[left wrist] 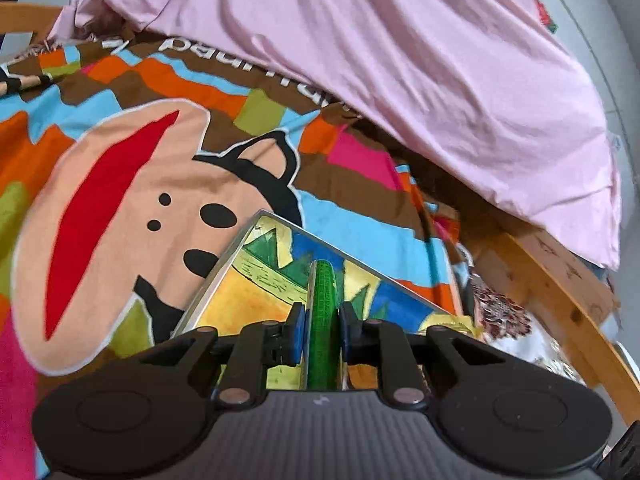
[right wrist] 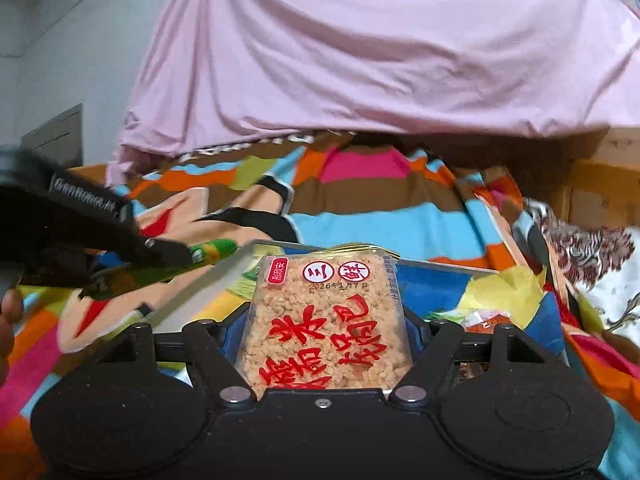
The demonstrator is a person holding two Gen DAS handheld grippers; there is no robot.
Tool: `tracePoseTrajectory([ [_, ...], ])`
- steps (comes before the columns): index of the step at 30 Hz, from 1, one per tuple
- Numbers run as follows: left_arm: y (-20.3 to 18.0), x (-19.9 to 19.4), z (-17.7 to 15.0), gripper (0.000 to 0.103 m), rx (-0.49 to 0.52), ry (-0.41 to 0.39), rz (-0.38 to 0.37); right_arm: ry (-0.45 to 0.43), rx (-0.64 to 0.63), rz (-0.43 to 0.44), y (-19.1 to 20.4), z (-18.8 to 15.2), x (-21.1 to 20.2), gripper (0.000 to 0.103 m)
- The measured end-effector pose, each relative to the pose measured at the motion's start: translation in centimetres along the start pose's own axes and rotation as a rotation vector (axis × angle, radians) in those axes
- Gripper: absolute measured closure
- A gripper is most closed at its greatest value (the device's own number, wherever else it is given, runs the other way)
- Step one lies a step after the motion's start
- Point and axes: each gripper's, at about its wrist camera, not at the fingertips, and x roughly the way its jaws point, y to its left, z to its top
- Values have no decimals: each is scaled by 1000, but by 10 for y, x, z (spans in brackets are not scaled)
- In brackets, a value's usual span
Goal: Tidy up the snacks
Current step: 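Lower both held snacks into the tray and open both tools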
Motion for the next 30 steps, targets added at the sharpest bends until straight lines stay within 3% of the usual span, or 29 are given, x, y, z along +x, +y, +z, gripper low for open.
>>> tracePoseTrajectory([
  [8, -3, 48, -10, 84, 77, 36, 65, 78, 97, 1, -27, -12, 40, 29],
  [18, -4, 66, -25, 84, 116, 66, 125, 99, 1, 3, -11, -10, 56, 27],
  [30, 0, 67, -32, 80, 89, 74, 129, 110, -20, -9, -8, -9, 57, 19],
])
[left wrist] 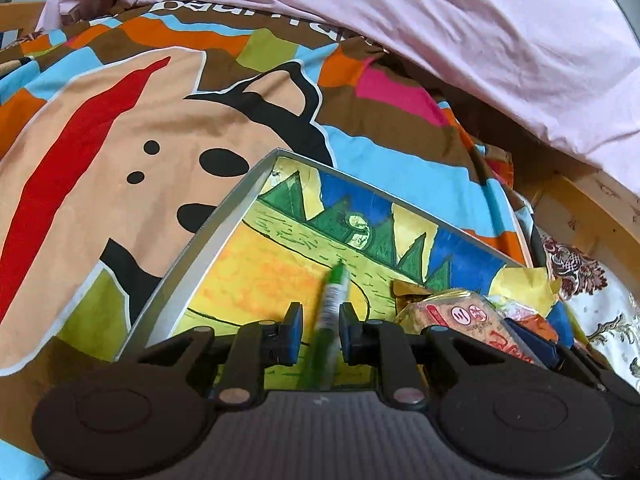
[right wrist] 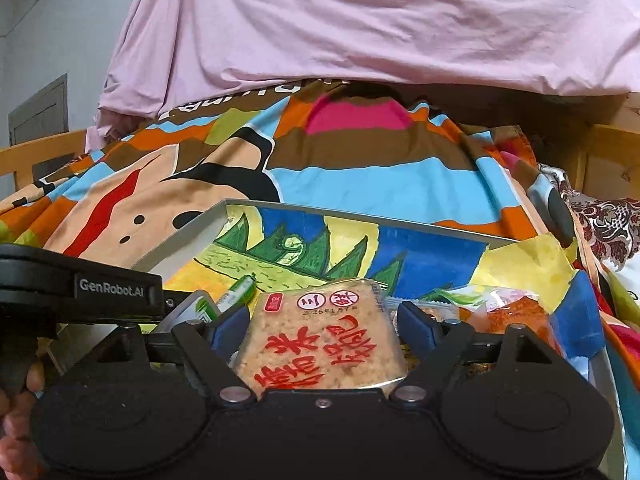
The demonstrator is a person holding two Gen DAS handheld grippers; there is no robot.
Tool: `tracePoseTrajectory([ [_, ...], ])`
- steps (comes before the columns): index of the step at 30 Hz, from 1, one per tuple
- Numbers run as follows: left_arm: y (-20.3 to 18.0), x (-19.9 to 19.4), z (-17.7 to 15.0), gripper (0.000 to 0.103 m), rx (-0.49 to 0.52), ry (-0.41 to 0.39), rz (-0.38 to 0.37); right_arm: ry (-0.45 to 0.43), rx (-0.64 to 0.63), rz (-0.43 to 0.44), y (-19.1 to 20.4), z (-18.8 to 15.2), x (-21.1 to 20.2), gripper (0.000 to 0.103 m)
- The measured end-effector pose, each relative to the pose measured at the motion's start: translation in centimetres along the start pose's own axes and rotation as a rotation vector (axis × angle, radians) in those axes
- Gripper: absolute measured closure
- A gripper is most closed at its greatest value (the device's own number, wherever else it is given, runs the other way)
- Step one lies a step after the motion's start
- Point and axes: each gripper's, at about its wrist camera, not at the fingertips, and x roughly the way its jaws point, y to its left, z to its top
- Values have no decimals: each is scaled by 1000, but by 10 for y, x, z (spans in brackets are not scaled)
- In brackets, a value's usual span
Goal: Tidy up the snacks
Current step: 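Lower both held snacks into the tray and open both tools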
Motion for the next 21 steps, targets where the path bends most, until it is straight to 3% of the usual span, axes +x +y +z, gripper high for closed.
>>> tracePoseTrajectory([
  [4, 7, -5, -1, 69, -25, -17, -3, -13, 31, 0, -4, -1, -4, 13],
  [11, 15, -23, -1, 40, -69, -67, -19, -99, 96, -20, -12, -3, -30, 2],
  [21, 2, -77, 6, 8, -39, -175, -39, -225, 107, -67, -13, 23, -99, 1],
])
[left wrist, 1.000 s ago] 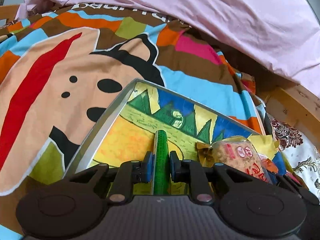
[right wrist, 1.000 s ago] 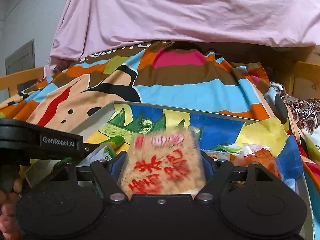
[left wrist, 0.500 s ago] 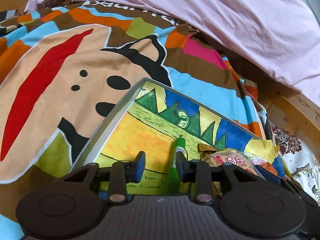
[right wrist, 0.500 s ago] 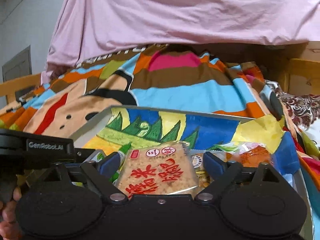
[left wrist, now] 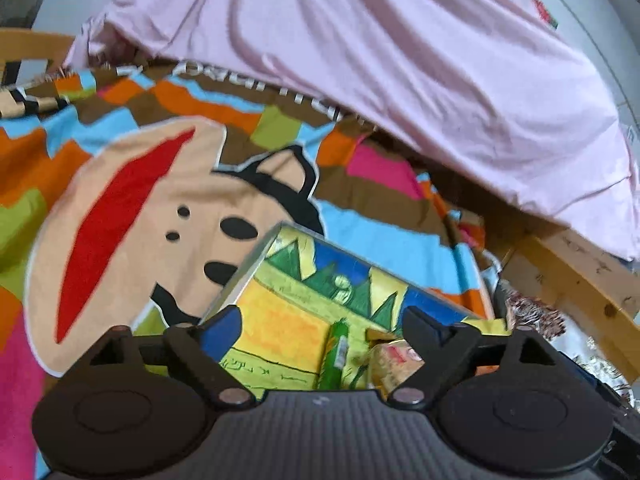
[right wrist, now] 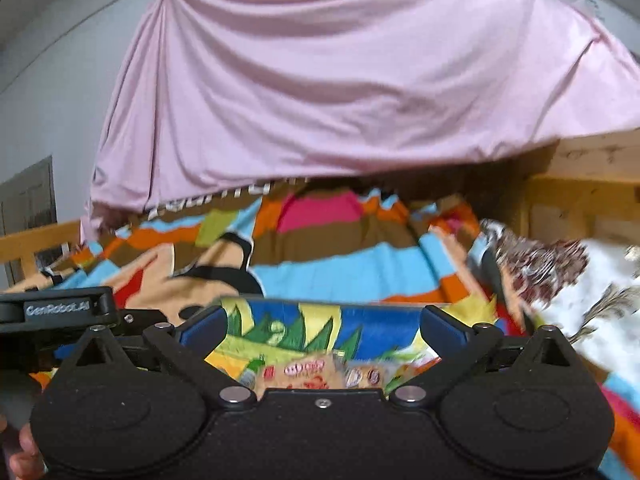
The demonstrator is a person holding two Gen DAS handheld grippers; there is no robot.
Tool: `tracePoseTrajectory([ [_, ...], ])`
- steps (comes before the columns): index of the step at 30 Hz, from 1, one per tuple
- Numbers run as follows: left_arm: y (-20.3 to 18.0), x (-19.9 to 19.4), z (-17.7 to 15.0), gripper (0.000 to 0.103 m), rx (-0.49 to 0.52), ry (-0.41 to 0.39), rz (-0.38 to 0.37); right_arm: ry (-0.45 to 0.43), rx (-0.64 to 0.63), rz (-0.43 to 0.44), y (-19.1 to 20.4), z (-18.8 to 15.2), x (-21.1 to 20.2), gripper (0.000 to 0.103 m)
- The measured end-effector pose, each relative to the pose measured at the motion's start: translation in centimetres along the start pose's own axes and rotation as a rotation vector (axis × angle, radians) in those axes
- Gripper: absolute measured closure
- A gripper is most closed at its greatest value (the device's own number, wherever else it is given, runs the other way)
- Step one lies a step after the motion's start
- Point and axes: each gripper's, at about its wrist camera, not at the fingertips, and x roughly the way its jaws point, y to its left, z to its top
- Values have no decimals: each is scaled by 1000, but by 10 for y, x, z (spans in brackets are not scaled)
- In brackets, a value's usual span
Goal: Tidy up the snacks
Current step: 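Lower both held snacks into the tray and open both tools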
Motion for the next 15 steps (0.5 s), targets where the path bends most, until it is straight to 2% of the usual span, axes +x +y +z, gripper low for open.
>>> tracePoseTrajectory([
  [2, -5, -16, 3, 3, 18, -27, 4, -12, -1, -12, -1, 8, -15, 1],
  [5, -11, -40, 7, 1, 41, -60, 5, -27, 6, -32, -3, 15, -38, 1],
  [15, -14, -111, 1, 1, 75, -107, 41, -22, 10, -63, 0, 16, -110, 1],
])
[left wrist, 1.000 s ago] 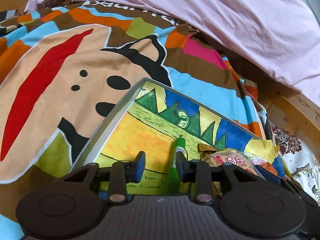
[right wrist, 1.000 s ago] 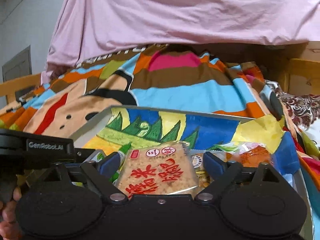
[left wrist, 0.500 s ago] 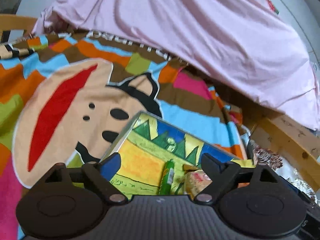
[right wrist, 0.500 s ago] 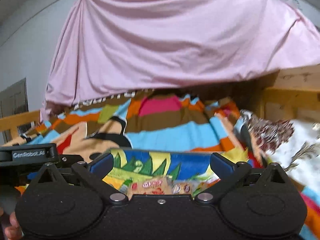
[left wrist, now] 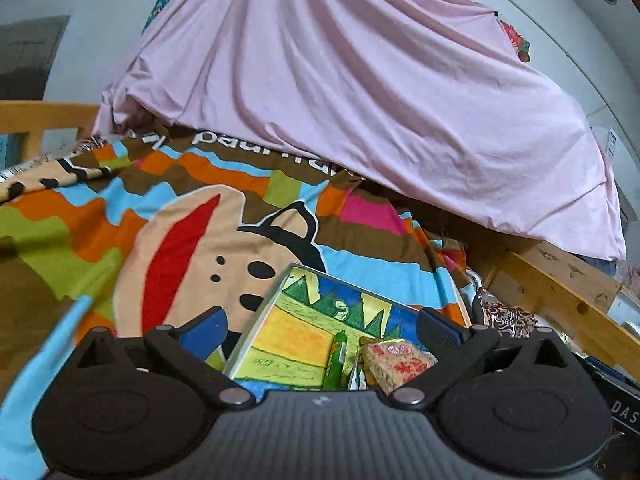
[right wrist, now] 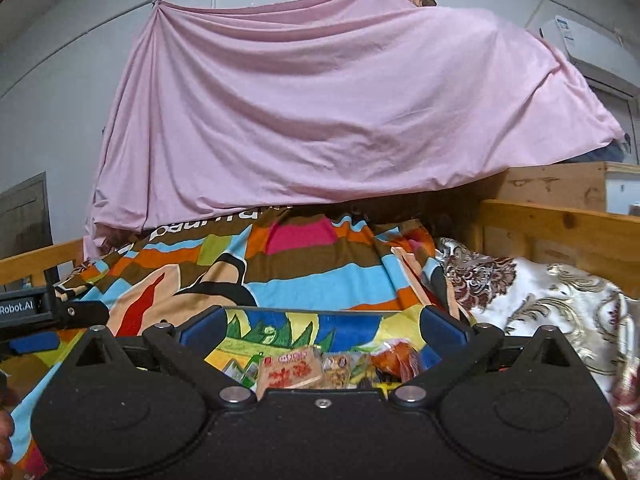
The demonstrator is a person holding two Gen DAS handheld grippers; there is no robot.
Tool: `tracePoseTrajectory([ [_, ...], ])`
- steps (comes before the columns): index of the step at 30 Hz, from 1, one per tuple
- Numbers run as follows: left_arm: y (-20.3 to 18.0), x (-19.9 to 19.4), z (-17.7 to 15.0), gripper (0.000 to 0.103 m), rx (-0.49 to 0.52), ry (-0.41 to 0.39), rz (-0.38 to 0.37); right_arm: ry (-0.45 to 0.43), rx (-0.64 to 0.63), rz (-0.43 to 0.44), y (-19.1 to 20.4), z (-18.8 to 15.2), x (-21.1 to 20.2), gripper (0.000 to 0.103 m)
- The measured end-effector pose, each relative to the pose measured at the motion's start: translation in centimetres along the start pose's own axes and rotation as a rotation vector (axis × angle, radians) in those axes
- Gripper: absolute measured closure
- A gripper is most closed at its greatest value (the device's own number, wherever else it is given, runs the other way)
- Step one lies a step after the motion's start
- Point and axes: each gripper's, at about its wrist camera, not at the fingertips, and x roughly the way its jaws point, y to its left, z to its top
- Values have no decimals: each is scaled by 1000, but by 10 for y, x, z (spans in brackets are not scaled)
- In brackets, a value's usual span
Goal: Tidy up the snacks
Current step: 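Lift both tools up and away from the tray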
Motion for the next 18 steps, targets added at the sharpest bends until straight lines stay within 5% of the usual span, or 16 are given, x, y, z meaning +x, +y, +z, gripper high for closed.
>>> tracePoseTrajectory([
  [18, -8, -85, -21, 0, 113, -14, 44, -19, -28, 5, 14, -5, -83, 1],
])
